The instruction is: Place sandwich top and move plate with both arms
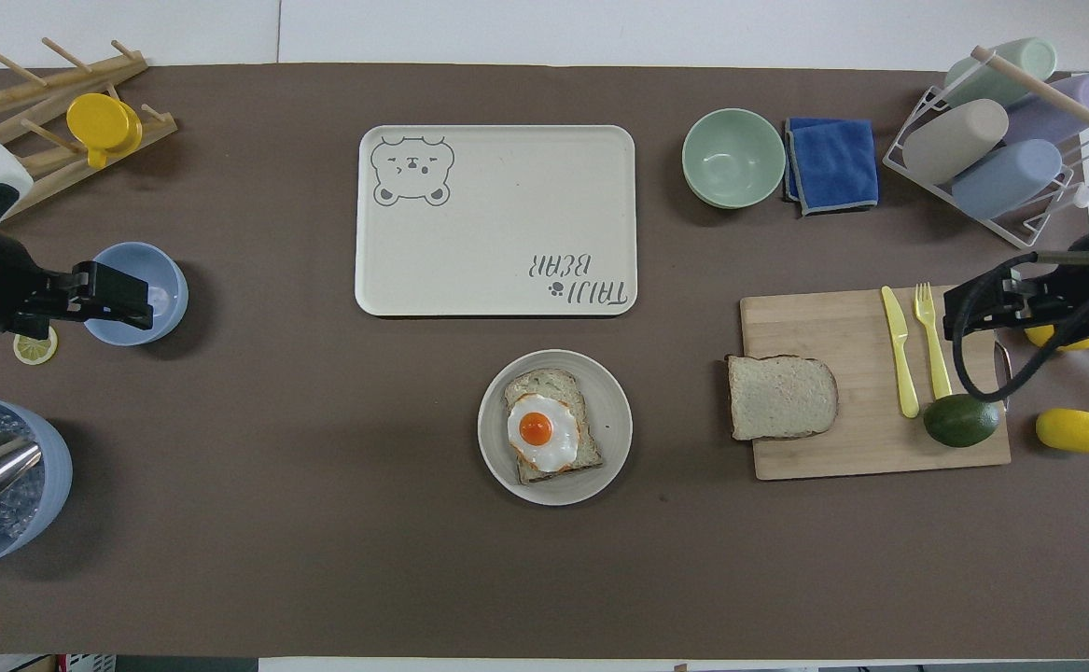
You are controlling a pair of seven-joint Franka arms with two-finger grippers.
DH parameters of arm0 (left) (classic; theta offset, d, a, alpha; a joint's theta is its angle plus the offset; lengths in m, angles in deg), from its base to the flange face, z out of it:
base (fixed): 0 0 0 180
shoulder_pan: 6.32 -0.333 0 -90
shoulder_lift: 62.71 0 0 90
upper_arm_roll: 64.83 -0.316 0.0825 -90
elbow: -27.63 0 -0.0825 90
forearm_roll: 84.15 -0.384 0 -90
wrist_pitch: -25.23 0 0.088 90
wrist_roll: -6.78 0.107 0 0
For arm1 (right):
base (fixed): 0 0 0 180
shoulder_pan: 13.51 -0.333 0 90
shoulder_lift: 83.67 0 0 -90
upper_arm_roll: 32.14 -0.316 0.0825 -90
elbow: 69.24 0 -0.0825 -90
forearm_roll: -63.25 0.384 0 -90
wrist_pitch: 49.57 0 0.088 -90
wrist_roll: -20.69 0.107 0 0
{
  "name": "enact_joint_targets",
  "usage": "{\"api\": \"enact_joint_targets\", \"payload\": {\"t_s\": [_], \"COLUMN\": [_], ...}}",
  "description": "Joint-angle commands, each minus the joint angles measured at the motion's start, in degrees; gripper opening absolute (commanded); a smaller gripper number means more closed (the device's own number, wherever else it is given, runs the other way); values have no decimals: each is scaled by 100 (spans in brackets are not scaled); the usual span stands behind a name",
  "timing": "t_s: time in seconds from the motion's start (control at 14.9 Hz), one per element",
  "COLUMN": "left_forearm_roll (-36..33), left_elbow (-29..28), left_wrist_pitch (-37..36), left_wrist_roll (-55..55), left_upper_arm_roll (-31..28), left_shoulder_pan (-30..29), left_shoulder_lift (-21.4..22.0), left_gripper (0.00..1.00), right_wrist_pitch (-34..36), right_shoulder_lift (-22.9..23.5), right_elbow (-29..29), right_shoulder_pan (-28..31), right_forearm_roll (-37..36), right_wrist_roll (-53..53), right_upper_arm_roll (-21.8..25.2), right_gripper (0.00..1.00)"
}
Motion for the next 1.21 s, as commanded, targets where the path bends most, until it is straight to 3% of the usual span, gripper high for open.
{"api": "enact_joint_targets", "payload": {"t_s": [0.0, 0.2, 0.47, 0.6, 0.8, 1.14], "left_forearm_roll": [67, 67, 67, 67, 67, 67], "left_elbow": [-19, -19, -19, -19, -19, -19], "left_wrist_pitch": [-28, -37, -37, -37, -37, -28], "left_wrist_roll": [47, 47, 47, 47, 47, 47], "left_upper_arm_roll": [32, 32, 32, 32, 31, 32], "left_shoulder_pan": [-70, -70, -70, -70, -70, -70], "left_shoulder_lift": [65, 74, 74, 74, 74, 74], "left_gripper": [100, 100, 100, 100, 100, 100], "right_wrist_pitch": [-590, -1055, -2434, -2499, -2454, -2296], "right_shoulder_lift": [84, 839, 1121, 1465, 1553, 1510], "right_elbow": [-664, -778, -1884, -1895, -2026, -2176], "right_shoulder_pan": [-844, -1567, -1780, -1780, -1850, -1903], "right_forearm_roll": [-168, -792, -1198, -1224, -1821, -1962], "right_wrist_roll": [549, 1475, 1976, 2074, 2066, 2039], "right_upper_arm_roll": [-39, -39, -39, -39, -48, -48], "right_gripper": [100, 100, 100, 100, 100, 95]}}
